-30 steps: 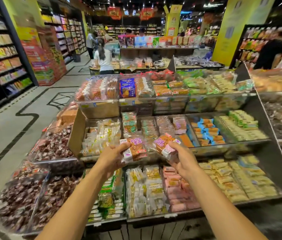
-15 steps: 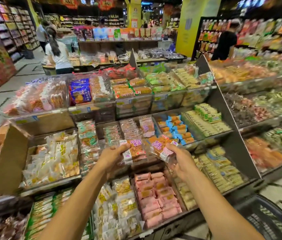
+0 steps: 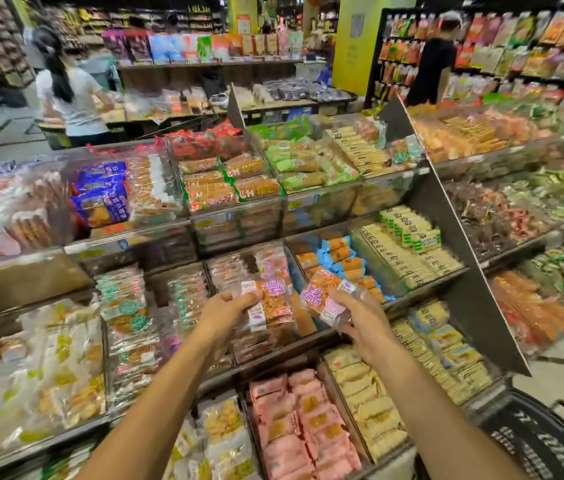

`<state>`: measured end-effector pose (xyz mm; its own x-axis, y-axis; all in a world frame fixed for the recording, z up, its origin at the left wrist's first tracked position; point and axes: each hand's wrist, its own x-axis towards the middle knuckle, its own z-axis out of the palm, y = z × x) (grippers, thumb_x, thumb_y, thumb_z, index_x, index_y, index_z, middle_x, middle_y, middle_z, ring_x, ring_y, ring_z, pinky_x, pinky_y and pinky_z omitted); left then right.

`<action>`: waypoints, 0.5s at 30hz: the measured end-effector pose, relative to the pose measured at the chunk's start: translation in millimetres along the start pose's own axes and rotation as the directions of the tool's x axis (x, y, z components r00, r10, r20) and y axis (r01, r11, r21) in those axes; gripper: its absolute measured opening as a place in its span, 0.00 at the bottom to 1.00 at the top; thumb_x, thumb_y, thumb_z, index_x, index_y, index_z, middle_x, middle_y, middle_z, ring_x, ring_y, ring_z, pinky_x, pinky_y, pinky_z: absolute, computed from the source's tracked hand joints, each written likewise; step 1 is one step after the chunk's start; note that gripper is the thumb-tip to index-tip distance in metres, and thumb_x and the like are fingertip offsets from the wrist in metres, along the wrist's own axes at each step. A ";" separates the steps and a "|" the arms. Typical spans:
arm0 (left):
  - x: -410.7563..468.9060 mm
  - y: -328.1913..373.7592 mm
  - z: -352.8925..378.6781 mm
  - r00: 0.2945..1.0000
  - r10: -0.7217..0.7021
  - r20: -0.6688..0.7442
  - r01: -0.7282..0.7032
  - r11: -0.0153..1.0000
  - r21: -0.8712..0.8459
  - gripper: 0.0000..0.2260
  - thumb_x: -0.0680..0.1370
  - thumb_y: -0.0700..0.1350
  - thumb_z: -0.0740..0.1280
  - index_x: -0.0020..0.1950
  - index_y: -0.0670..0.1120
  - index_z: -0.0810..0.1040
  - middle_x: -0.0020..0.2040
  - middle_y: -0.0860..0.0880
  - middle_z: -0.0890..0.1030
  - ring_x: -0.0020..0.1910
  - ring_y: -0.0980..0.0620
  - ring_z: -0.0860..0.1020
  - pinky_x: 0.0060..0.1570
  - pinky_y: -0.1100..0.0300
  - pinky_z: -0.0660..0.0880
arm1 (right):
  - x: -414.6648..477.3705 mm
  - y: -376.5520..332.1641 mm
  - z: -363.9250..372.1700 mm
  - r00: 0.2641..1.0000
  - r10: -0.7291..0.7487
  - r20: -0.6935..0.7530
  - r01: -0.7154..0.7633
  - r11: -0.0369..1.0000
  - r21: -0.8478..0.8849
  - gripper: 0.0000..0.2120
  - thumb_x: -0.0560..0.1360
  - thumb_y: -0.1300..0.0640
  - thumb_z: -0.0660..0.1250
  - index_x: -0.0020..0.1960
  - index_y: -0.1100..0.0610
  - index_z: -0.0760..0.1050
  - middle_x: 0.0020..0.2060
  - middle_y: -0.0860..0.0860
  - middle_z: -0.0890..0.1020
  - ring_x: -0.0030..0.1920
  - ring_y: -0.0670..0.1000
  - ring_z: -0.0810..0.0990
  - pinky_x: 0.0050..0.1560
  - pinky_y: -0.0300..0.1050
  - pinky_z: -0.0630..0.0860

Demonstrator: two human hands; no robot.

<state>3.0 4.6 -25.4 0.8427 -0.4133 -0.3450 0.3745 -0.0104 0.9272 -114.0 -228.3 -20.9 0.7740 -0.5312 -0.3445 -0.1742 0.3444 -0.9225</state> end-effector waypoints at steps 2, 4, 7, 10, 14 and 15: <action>5.0 5.4 10.7 0.999 0.000 -0.037 0.001 1.000 0.028 0.22 0.72 0.53 0.81 0.54 0.38 0.79 0.43 0.39 0.87 0.33 0.49 0.80 0.35 0.61 0.75 | 21.1 2.0 -5.0 1.000 0.016 0.015 -0.016 1.000 -0.002 0.10 0.77 0.56 0.76 0.57 0.55 0.82 0.52 0.56 0.88 0.46 0.54 0.86 0.42 0.46 0.82; 14.7 6.2 20.4 0.994 -0.012 -0.105 0.017 0.998 0.052 0.10 0.79 0.43 0.75 0.52 0.39 0.78 0.37 0.46 0.86 0.26 0.55 0.80 0.24 0.66 0.73 | 42.1 1.0 -10.3 0.999 0.033 0.042 -0.033 0.999 -0.017 0.11 0.76 0.55 0.77 0.57 0.55 0.83 0.53 0.56 0.88 0.50 0.56 0.87 0.47 0.50 0.81; 32.4 2.7 33.4 0.979 0.026 -0.200 -0.002 0.993 0.117 0.08 0.78 0.42 0.75 0.50 0.40 0.78 0.32 0.50 0.84 0.26 0.57 0.80 0.25 0.64 0.74 | 75.8 1.2 -18.8 0.995 0.051 0.086 -0.049 0.999 -0.021 0.10 0.77 0.56 0.76 0.57 0.56 0.82 0.46 0.52 0.88 0.38 0.47 0.86 0.41 0.46 0.79; 53.0 -5.9 45.3 0.955 0.041 -0.294 0.024 0.976 0.216 0.12 0.77 0.43 0.77 0.52 0.44 0.75 0.33 0.50 0.85 0.28 0.56 0.81 0.28 0.61 0.75 | 110.7 8.5 -28.3 0.990 0.088 0.114 -0.086 0.996 -0.020 0.15 0.76 0.54 0.78 0.60 0.54 0.80 0.47 0.52 0.88 0.42 0.51 0.87 0.47 0.52 0.81; 74.4 -19.1 68.3 0.921 0.114 -0.373 0.061 0.903 0.425 0.13 0.78 0.46 0.77 0.51 0.44 0.74 0.41 0.45 0.84 0.37 0.51 0.83 0.33 0.60 0.78 | 146.4 24.6 -40.7 0.985 0.130 0.111 -0.127 0.991 -0.031 0.29 0.69 0.46 0.82 0.65 0.54 0.78 0.52 0.52 0.84 0.49 0.54 0.84 0.52 0.54 0.81; 78.6 -20.7 74.5 0.925 0.138 -0.355 0.057 0.872 0.487 0.12 0.79 0.44 0.76 0.45 0.46 0.72 0.37 0.49 0.80 0.34 0.55 0.78 0.31 0.64 0.74 | 155.0 28.8 -42.7 0.983 0.144 0.115 -0.142 0.990 -0.027 0.36 0.64 0.43 0.83 0.68 0.53 0.77 0.56 0.52 0.84 0.52 0.54 0.85 0.52 0.54 0.83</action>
<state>32.7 -95.6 -60.9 0.9683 -0.0601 -0.2426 0.1859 -0.4754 0.8599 -25.1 -333.8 -108.3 0.8056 -0.3837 -0.4514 -0.2987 0.3951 -0.8688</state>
